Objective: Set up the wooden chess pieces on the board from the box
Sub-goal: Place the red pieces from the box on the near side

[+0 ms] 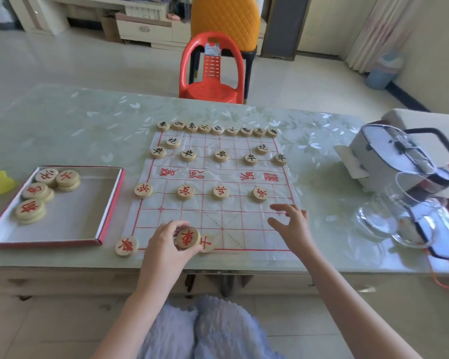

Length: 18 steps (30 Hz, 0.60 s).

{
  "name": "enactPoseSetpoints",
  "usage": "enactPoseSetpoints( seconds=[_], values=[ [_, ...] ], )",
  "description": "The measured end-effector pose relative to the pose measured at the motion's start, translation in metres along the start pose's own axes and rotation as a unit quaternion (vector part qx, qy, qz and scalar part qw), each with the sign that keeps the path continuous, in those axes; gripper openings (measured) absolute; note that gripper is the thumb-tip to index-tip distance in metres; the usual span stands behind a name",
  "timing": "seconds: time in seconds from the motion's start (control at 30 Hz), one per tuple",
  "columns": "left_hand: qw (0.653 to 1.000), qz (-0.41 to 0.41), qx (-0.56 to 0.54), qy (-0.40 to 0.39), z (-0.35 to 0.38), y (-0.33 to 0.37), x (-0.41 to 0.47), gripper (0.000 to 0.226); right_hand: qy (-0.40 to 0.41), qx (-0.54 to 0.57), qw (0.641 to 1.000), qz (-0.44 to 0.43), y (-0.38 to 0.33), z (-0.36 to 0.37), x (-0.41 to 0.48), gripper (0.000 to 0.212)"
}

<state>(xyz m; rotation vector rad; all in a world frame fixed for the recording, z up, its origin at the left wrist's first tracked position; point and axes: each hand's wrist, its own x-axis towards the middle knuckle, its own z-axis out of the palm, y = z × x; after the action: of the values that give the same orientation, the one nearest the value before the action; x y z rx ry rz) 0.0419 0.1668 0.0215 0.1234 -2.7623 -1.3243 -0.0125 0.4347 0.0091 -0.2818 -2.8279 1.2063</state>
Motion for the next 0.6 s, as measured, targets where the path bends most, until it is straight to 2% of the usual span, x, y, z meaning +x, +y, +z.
enactPoseSetpoints(
  seconds=[0.37, 0.6],
  values=[
    [0.985, 0.096, -0.027, -0.141, 0.132, 0.103, -0.004, 0.049, 0.025, 0.026, 0.999, 0.04, 0.047, -0.076, -0.014, 0.03],
    [0.975, 0.128, 0.0, -0.181, 0.208, 0.124, 0.007, 0.052, 0.052, 0.031, 0.997, 0.048, 0.071, -0.094, -0.017, 0.027]
  ],
)
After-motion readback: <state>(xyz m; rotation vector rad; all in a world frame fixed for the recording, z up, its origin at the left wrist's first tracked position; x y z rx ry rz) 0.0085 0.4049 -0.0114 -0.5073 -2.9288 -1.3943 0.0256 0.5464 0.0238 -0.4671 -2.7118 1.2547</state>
